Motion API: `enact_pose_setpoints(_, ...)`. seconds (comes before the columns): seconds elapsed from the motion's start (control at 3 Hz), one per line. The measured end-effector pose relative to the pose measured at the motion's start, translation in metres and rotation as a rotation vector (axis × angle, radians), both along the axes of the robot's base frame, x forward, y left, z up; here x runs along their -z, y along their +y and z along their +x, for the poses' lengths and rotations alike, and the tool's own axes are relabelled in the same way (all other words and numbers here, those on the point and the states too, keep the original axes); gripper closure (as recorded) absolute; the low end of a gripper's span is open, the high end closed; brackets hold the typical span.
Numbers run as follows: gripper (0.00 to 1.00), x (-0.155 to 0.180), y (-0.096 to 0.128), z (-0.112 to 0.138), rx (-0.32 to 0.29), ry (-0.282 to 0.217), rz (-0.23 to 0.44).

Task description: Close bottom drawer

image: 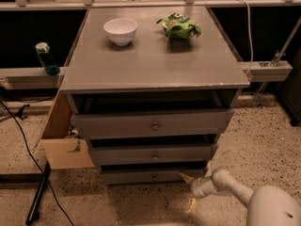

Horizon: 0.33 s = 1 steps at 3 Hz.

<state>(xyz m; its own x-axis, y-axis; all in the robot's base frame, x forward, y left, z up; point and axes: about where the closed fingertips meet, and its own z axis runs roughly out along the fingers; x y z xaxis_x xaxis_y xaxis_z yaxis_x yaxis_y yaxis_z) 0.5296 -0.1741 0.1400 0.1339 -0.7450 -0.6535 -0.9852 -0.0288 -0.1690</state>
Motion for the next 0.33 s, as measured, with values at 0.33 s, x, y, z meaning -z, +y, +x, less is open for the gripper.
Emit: enact_pose_setpoints(0.33,0.0,0.0,0.0,0.0,0.0,0.0,0.0)
